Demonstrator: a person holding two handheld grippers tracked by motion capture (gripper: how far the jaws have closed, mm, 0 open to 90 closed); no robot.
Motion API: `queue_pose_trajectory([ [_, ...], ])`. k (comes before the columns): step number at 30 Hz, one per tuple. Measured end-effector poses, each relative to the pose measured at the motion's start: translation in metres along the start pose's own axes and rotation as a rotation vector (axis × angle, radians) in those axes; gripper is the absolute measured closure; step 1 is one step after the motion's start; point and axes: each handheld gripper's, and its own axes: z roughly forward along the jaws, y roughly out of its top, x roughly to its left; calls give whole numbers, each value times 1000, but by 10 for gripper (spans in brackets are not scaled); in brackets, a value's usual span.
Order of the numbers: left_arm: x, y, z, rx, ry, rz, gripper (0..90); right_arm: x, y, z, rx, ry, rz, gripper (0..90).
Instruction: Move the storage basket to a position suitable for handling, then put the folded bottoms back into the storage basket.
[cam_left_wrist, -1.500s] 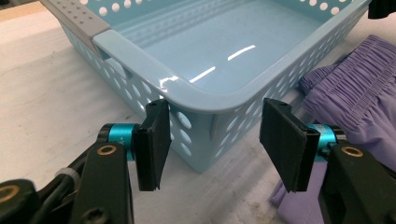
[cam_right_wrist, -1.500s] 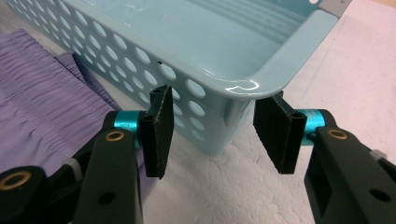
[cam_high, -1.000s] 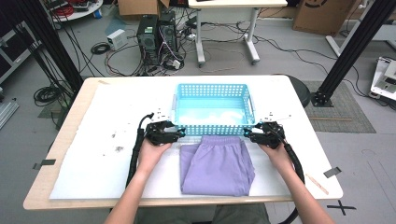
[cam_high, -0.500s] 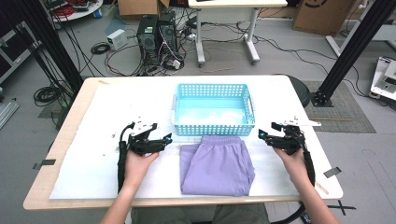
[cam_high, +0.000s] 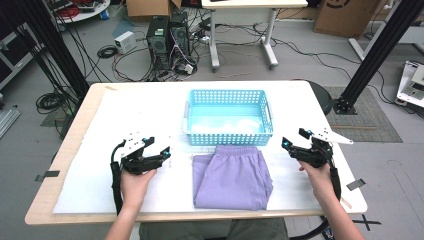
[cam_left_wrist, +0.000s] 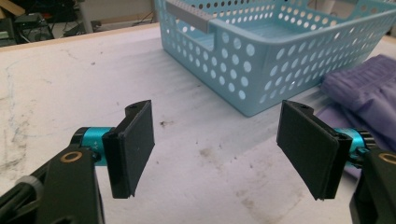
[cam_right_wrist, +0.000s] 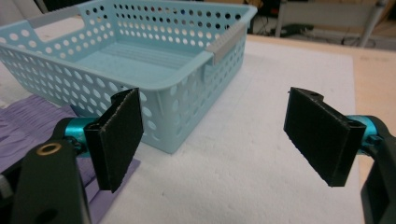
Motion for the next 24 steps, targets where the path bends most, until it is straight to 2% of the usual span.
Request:
queue_pose_trajectory([
  [5, -3, 2, -3, -41, -19, 48, 278, 0, 1, -3, -36, 29, 10, 205],
  [7, -4, 2, -3, -53, -43, 40, 279, 0, 2, -5, -37, 32, -12, 205],
  [9, -5, 2, -3, -48, -64, 13, 278, -1, 2, -5, -37, 31, -20, 205],
  [11, -6, 4, -4, -48, -87, 4, 278, 0, 3, -5, -25, 43, -29, 205],
  [14, -8, 6, -3, -20, -109, 12, 263, 4, 6, -7, -21, 60, -36, 205],
  [19, -11, 7, -2, -10, -135, -14, 263, 20, 11, -12, -37, 68, -87, 205],
  [21, -16, 7, -3, -22, -144, -3, 263, 29, 9, -14, -46, 66, -112, 205],
  [24, -29, 7, -4, -16, -124, 43, 263, 37, 7, -17, -43, 80, -129, 205],
])
